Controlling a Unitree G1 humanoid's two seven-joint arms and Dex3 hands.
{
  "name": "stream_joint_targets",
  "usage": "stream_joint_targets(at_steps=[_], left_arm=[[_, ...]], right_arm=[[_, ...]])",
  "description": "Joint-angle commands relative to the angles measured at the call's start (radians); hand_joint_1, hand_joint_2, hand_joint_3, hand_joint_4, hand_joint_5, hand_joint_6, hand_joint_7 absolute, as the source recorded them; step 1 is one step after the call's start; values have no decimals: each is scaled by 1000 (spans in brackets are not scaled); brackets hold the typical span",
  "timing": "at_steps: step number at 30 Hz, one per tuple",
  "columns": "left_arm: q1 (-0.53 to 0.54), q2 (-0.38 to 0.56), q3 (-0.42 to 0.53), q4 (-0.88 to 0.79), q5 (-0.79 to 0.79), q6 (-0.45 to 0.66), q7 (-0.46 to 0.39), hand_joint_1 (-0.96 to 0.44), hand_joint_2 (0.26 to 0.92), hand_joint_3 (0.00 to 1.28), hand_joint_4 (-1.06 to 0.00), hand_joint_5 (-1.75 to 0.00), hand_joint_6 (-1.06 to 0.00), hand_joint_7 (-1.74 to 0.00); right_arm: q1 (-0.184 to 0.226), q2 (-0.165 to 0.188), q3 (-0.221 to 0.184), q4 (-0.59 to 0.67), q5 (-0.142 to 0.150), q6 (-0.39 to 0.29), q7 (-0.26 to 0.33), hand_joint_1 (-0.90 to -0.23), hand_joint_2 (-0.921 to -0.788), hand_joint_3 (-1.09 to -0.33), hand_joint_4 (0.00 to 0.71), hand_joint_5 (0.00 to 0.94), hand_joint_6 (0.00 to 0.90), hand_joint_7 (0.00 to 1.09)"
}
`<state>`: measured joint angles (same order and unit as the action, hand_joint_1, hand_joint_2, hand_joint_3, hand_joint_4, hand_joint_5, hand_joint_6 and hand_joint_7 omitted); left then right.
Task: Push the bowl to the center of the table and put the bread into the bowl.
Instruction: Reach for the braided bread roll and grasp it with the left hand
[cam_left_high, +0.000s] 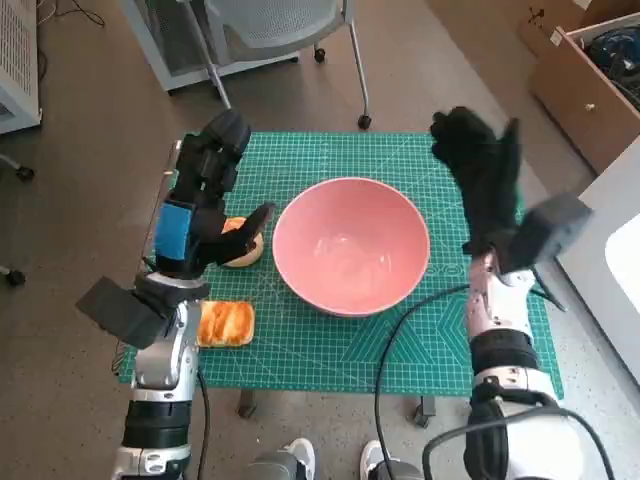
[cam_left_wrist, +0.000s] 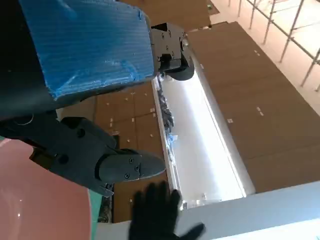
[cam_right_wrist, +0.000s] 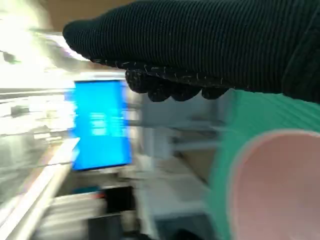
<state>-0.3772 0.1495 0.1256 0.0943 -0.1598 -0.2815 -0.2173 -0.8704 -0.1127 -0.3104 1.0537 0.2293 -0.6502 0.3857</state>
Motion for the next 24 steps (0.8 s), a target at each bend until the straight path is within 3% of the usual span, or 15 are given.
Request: stream_joint_targets(at_steps=[1,8,16,24], left_arm=[[17,23,13,-47,-15,19,-9,-302,779,422,-60,-319,1,-650],[56,79,37,-88,-13,-8,-48,-317,797,371,-66,-315,1,-659],[117,284,75,-104,163,-138,-100,-328,805,279,-108,-294,1,-668],[228,445,118,-170,228,-152,-158,-336,825,168,-178,-254,0,-720]], right_arm=[[55,8,-1,-61,36,-64,61,-606,-921,-792,195,5,114,310],[66,2,0,-60,67,-115,119,-610,-921,-790,205,8,112,309],[83,0,16,-85,50,-95,88,-599,-921,-783,208,7,114,307],[73,0,13,-63,61,-55,76,-595,-921,-782,200,2,117,305]])
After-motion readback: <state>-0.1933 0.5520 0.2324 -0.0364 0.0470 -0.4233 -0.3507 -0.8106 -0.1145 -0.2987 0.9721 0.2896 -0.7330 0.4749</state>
